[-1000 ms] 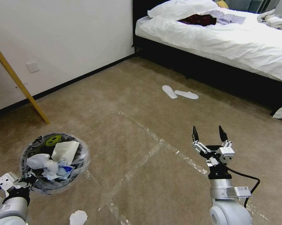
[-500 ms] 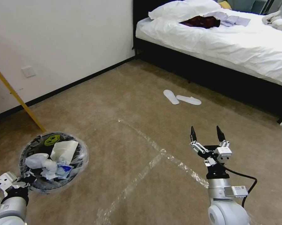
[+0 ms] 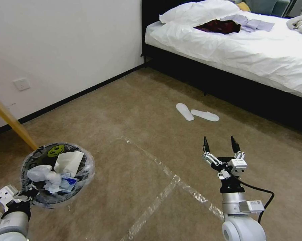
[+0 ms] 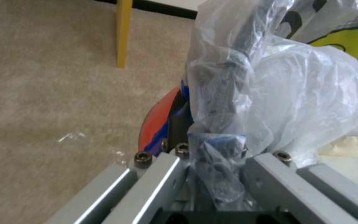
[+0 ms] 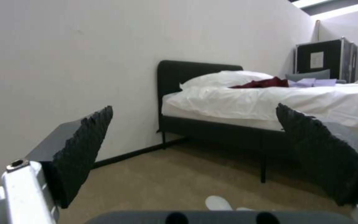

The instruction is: Pick up the trash bin and place the garbage on the floor into it.

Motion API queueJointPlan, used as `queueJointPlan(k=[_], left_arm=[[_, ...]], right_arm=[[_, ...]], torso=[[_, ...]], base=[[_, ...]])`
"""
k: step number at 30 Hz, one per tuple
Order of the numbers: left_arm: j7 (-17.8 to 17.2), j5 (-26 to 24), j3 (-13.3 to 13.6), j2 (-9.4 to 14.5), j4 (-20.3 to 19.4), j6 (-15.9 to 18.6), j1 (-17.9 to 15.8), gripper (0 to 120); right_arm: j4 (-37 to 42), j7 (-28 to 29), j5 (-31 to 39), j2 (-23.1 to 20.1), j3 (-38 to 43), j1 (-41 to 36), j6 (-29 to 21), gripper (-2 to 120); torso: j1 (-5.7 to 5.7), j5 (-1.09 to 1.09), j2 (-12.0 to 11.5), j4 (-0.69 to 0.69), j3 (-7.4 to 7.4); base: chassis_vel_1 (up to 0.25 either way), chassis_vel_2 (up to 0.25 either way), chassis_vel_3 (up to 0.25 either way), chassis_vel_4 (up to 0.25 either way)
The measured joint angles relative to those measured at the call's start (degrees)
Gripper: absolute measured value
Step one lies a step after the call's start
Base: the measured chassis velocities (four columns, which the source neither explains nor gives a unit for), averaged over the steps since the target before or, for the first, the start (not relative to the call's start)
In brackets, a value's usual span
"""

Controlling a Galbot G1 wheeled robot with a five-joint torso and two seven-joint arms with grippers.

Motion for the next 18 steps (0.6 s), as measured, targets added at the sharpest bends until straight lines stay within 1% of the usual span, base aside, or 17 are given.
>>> queueJointPlan(k=[2, 5, 8, 10, 18], left_arm=[[0.0, 0.0, 0.0, 0.0, 0.0, 0.0, 0.0, 0], [0.0, 0.0, 0.0, 0.0, -0.2, 0.0, 0.1, 0], [0.0, 0.0, 0.0, -0.1, -0.2, -0.1, 0.1, 0], [0.0, 0.0, 0.0, -0.1, -0.3, -0.1, 0.1, 0], [0.0, 0.0, 0.0, -0.1, -0.4, -0.1, 0.0, 0]], right_arm=[[0.1, 0.0, 0.0, 0.0, 0.0, -0.1, 0.1, 100], [0.2, 0.0, 0.0, 0.0, 0.1, -0.1, 0.1, 100], [0.2, 0.0, -0.1, 0.0, 0.1, -0.1, 0.2, 100], [0.1, 0.0, -0.1, 0.0, 0.0, -0.1, 0.3, 100], [-0.1, -0.1, -0.1, 0.0, -0.1, 0.0, 0.3, 100]], torso=[[0.00, -0.03, 0.0, -0.01, 0.00], [0.00, 0.00, 0.0, -0.01, 0.00], [0.00, -0.03, 0.0, -0.02, 0.00], [0.00, 0.00, 0.0, 0.00, 0.00], [0.00, -0.03, 0.0, -0.01, 0.00]], base=[[-0.194, 0.197, 0.197, -0.184], [-0.189, 0.197, 0.192, -0.202], [-0.178, 0.187, 0.187, -0.198], [-0.196, 0.177, 0.181, -0.171], [-0.184, 0.189, 0.185, -0.187]])
